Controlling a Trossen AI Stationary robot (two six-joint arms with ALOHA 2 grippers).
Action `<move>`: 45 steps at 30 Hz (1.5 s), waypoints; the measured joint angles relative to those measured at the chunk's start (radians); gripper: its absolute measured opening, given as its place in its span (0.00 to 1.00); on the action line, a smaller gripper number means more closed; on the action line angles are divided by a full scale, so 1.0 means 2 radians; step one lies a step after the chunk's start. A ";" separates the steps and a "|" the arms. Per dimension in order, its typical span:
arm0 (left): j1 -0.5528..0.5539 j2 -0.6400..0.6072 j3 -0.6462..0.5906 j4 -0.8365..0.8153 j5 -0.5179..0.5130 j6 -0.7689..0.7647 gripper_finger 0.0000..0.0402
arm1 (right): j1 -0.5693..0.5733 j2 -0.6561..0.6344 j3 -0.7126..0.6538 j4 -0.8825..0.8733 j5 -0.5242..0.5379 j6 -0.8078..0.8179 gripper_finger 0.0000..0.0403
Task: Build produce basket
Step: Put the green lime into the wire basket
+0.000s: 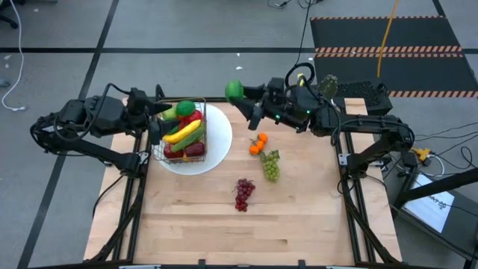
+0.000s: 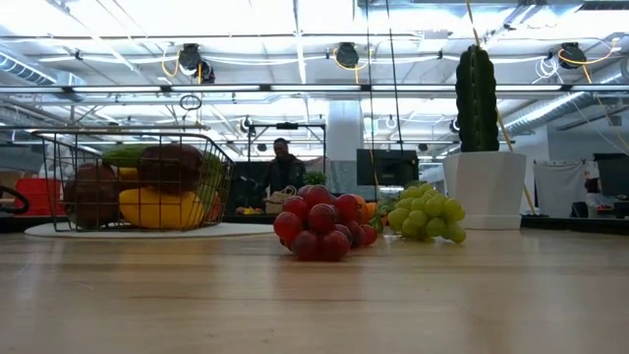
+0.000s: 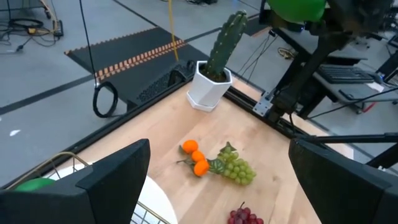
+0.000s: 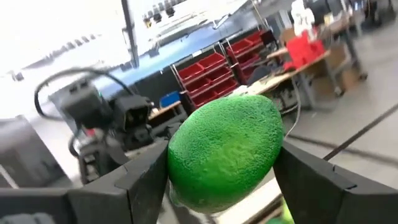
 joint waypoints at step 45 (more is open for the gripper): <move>0.000 0.000 0.000 -0.002 0.017 -0.001 0.95 | -0.006 0.000 -0.079 0.040 -0.009 0.245 0.65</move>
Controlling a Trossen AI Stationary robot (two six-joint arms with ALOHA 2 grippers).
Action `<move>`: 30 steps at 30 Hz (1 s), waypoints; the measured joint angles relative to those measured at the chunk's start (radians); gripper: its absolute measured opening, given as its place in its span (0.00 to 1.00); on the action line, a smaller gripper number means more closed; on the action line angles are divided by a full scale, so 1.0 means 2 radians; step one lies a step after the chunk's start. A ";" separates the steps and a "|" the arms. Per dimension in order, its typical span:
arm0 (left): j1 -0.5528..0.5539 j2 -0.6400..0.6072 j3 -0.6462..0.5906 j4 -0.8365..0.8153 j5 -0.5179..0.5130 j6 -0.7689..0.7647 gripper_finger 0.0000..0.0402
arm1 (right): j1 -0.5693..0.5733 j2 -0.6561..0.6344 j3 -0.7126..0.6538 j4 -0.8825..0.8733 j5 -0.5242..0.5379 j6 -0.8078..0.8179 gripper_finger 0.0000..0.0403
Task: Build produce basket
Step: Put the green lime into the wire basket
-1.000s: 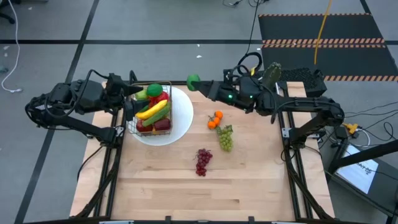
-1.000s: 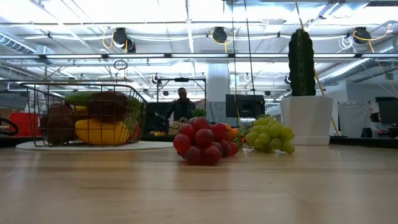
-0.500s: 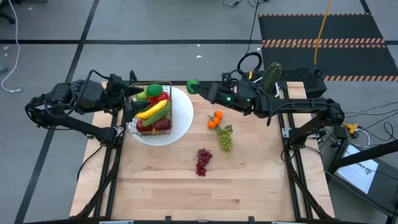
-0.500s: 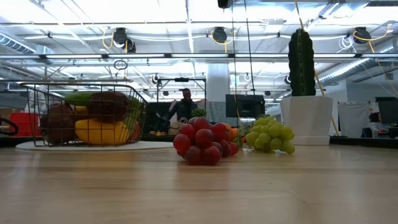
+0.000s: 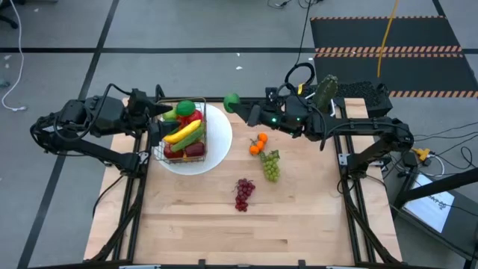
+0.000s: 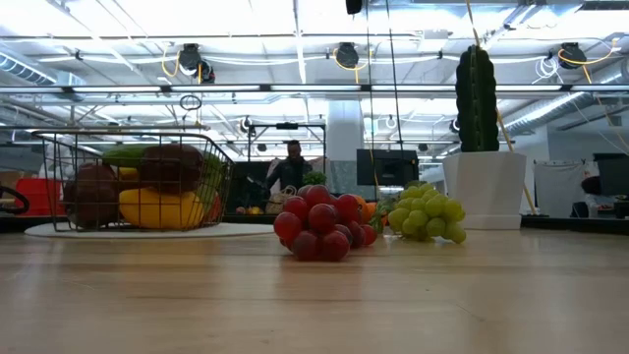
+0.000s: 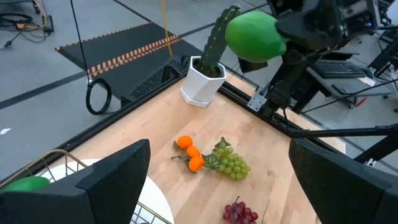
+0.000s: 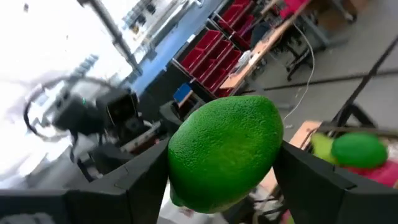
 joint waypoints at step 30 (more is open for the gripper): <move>0.000 0.009 0.000 0.001 -0.001 -0.057 0.95 | -0.002 0.000 0.000 0.000 -0.034 -0.310 0.65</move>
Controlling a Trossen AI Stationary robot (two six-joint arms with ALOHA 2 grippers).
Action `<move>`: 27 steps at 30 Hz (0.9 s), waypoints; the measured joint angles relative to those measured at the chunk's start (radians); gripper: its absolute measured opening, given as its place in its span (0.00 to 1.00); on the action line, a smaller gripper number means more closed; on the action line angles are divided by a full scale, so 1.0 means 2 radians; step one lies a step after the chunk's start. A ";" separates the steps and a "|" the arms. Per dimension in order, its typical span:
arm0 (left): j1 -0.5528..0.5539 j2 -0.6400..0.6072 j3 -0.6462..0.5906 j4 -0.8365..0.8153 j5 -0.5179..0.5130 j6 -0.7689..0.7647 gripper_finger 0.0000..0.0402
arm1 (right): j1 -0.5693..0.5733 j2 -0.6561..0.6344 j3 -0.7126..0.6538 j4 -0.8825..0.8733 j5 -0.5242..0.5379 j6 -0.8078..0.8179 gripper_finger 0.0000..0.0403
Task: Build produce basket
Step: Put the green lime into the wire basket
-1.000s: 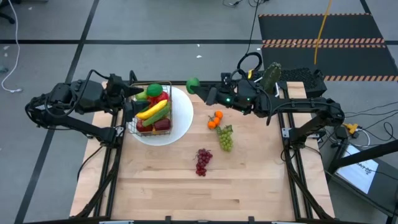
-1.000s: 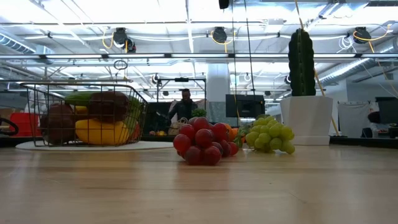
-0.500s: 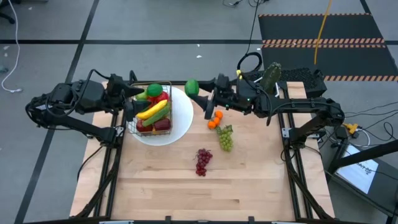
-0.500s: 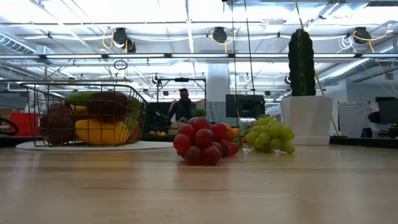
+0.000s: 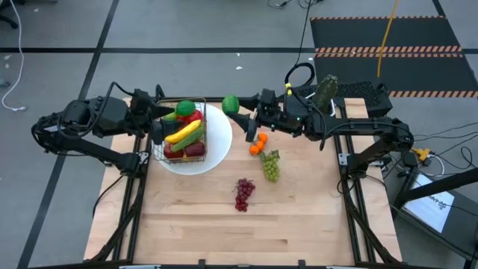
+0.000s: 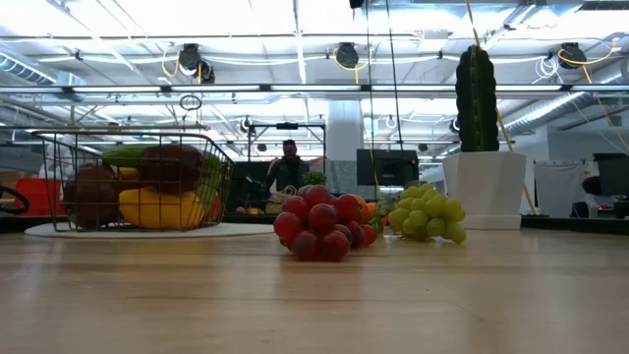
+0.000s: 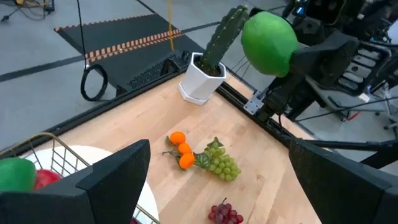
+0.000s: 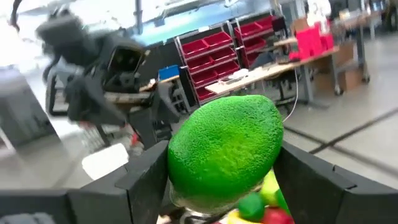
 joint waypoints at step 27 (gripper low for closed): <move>0.000 -0.026 0.000 -0.038 0.005 -0.023 0.95 | -0.025 0.036 -0.037 0.016 -0.012 0.248 0.65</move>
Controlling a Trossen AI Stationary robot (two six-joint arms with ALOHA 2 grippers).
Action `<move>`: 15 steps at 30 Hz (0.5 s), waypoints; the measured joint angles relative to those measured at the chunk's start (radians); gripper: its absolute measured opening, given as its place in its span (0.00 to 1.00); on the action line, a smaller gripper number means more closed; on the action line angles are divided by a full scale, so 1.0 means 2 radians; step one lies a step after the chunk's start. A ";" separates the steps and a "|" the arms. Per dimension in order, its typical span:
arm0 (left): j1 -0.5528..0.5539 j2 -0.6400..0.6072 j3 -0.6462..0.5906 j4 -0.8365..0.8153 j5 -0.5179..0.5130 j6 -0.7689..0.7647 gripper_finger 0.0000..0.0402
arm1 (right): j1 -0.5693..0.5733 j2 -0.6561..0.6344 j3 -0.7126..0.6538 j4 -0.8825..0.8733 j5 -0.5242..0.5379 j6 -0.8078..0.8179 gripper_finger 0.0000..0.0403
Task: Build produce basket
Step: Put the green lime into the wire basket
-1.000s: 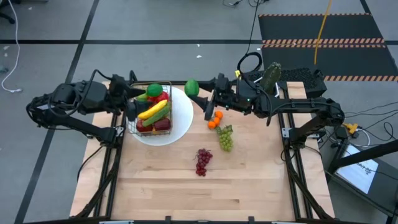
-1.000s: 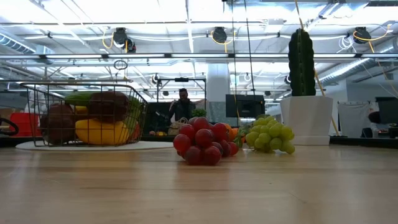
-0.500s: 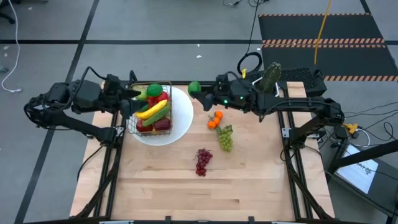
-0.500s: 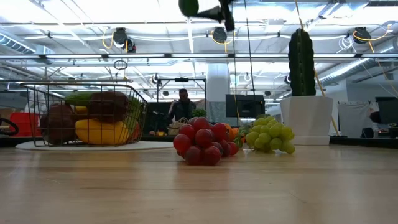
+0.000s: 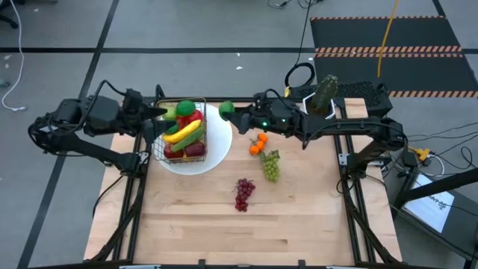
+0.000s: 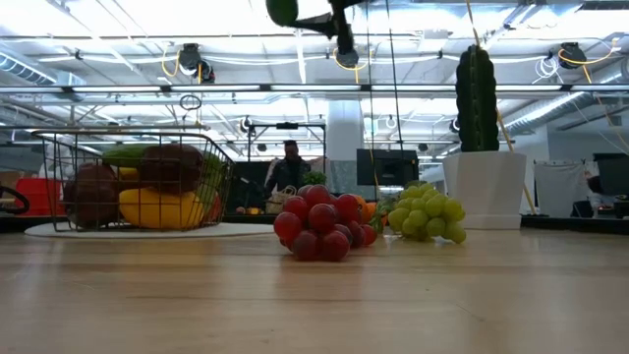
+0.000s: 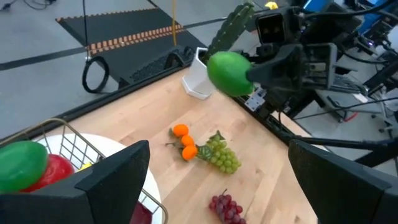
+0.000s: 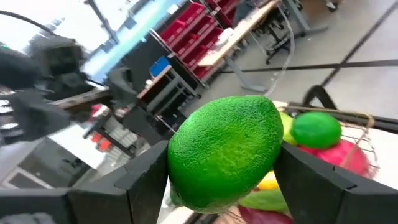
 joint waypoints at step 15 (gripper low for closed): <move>0.000 0.000 0.000 0.004 -0.012 0.000 0.95 | -0.029 0.154 0.124 -0.003 -0.071 -0.030 0.65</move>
